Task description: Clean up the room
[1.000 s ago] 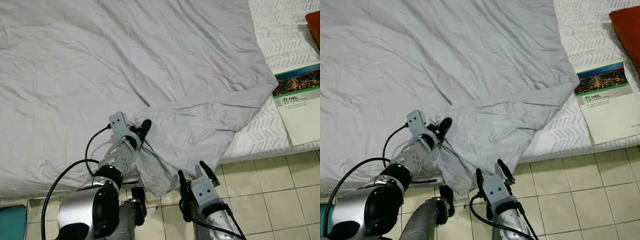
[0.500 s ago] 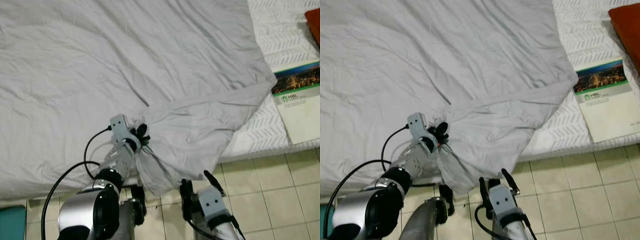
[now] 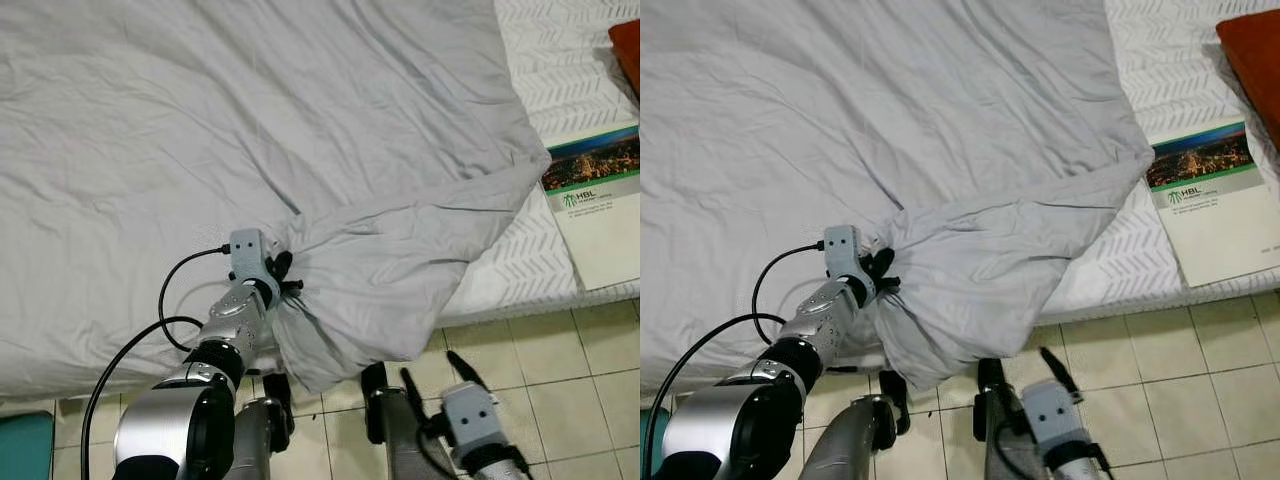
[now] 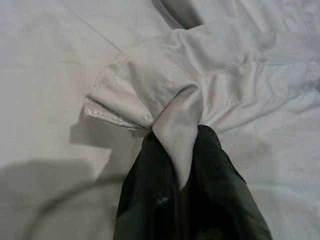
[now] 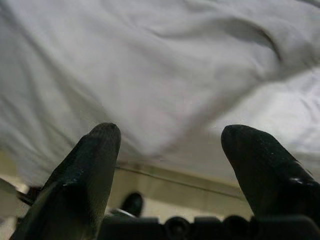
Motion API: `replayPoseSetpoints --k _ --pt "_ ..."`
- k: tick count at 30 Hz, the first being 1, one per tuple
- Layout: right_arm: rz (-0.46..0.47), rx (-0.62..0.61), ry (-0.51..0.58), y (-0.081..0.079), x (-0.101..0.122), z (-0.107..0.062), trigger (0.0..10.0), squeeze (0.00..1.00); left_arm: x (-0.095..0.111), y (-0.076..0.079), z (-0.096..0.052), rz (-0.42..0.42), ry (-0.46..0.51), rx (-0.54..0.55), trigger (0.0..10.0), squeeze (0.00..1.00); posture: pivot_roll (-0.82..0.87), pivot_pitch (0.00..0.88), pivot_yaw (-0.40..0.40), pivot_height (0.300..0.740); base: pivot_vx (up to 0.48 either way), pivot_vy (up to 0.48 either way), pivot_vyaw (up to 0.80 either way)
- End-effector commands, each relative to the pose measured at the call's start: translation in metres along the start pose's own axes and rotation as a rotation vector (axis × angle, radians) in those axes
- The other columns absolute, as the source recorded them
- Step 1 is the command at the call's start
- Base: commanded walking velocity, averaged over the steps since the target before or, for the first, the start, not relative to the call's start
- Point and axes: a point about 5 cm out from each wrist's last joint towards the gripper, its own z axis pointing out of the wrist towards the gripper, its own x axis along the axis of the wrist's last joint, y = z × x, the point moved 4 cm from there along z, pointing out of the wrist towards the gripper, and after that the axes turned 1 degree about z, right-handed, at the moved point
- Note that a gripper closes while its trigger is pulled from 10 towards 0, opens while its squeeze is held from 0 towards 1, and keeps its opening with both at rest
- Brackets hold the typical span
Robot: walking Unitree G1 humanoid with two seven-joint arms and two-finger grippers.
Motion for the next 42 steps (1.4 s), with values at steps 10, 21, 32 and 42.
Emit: replayPoseSetpoints --k 10,21,32,42 --pt "0.01 -0.002 -0.088 0.014 -0.022 -0.002 10.0 0.0 -0.028 0.009 -0.004 0.066 -0.072 -0.037 10.0 0.0 -0.24 0.303 0.098 0.74 0.0 -0.236 0.0" --pt "0.013 -0.004 -0.084 0.015 -0.022 0.016 10.0 0.0 -0.038 0.044 -0.002 0.131 -0.099 -0.134 10.0 0.0 -0.25 0.207 0.136 0.74 0.0 -0.475 0.0" --pt "0.0 0.053 -0.117 0.009 -0.033 0.009 10.0 0.0 -0.051 0.066 -0.005 0.175 -0.134 -0.204 10.0 0.0 -0.27 0.151 0.147 0.74 0.0 -0.48 0.0" --pt "0.002 0.057 -0.176 0.005 -0.051 -0.001 10.0 0.0 -0.078 0.092 -0.014 0.221 -0.197 -0.315 10.0 0.0 -0.3 0.131 0.173 0.74 0.0 -0.48 0.0"
